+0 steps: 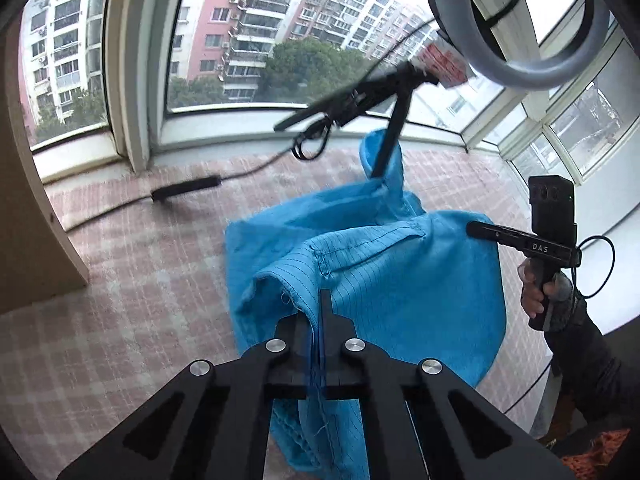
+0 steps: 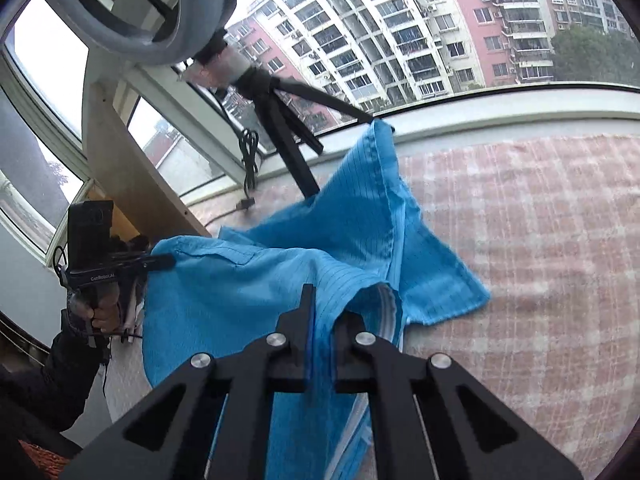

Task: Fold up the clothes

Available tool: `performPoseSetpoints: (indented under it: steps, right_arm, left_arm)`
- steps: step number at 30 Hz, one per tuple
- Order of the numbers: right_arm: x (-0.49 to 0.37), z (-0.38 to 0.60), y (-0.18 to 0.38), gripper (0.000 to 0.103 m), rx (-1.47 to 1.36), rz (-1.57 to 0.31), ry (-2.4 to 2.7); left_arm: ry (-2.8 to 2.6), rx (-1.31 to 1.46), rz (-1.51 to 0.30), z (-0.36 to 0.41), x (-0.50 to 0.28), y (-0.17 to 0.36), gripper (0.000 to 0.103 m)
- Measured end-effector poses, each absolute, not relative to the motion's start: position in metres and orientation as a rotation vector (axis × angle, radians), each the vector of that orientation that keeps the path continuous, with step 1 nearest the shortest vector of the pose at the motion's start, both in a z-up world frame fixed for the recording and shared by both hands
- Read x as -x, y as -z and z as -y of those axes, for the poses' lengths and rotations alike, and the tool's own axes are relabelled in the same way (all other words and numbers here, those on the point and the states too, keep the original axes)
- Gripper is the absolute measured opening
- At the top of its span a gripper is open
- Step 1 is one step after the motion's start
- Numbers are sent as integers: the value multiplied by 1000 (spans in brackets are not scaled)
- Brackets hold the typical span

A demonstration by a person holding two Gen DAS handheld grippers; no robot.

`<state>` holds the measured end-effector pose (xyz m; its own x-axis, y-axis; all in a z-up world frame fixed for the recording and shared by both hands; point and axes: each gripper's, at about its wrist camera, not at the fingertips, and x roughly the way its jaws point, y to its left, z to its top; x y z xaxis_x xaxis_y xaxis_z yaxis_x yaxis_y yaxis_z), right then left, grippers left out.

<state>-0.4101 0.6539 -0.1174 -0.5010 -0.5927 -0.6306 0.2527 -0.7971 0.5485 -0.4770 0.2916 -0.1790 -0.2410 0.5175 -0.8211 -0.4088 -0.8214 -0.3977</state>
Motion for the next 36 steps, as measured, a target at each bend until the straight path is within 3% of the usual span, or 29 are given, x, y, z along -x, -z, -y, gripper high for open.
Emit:
performPoseSetpoints:
  steps: [8, 11, 13, 16, 18, 22, 27, 36]
  right_arm:
    - [480, -654, 158, 5, -1218, 589, 2354]
    - [488, -653, 173, 6, -1262, 600, 2338]
    - [486, -658, 173, 12, -1298, 630, 2329]
    - [466, -673, 156, 21, -1276, 675, 2378]
    - [444, -681, 139, 21, -1245, 666, 2433]
    - [389, -662, 108, 21, -1194, 551, 2418]
    - [349, -570, 91, 21, -1225, 291, 2255]
    - [415, -414, 121, 21, -1336, 12, 2119]
  left_arm:
    - [-2175, 1442, 158, -289, 523, 199, 1]
    - [-2205, 1439, 169, -285, 535, 203, 8]
    - [-2219, 1425, 186, -274, 524, 189, 17]
    - [-2239, 1405, 212, -256, 508, 169, 15]
    - [-2253, 1391, 229, -245, 498, 155, 16]
    - [-2196, 1353, 161, -236, 444, 148, 25]
    - [-2111, 1345, 2, -238, 384, 170, 25]
    - [-1975, 1223, -159, -247, 351, 182, 25]
